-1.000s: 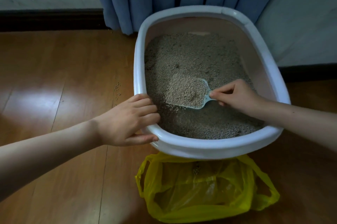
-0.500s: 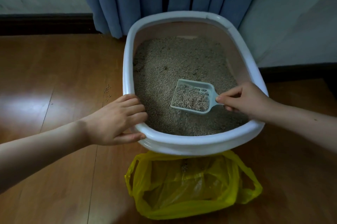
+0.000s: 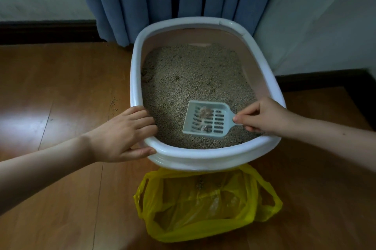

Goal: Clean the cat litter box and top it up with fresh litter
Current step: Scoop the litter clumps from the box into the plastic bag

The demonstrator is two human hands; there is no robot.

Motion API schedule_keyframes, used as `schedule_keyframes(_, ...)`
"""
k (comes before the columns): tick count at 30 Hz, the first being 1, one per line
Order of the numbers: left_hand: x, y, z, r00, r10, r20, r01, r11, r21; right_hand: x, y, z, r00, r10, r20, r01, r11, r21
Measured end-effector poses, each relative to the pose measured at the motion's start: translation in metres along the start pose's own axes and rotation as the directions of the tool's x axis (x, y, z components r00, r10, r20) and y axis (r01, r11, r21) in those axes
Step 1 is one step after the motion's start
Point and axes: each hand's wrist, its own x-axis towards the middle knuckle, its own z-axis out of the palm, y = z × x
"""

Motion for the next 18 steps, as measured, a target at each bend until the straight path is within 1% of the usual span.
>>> schedule_keyframes(5,-0.001,0.000,0.000,1.000,0.006,-0.004,-0.006,1.000,0.002,-0.004,0.001,-0.003,1.000,0.007,-0.018,-0.007,1.000,-0.008)
schedule_keyframes(10,-0.001,0.000,0.000,1.000,0.002,0.002,-0.002,1.000,0.011,-0.006,0.000,-0.001,0.999,-0.033,-0.030,0.031,0.998,-0.063)
schedule_keyframes(13,0.000,0.000,0.000,1.000,0.001,0.012,-0.001,1.000,0.012,-0.006,-0.001,0.000,0.998,-0.041,-0.042,0.038,0.997,-0.061)
schedule_keyframes(18,0.002,0.002,-0.003,1.000,-0.005,0.019,0.005,1.000,0.013,-0.006,-0.010,0.000,0.992,-0.078,-0.100,0.071,0.994,-0.079)
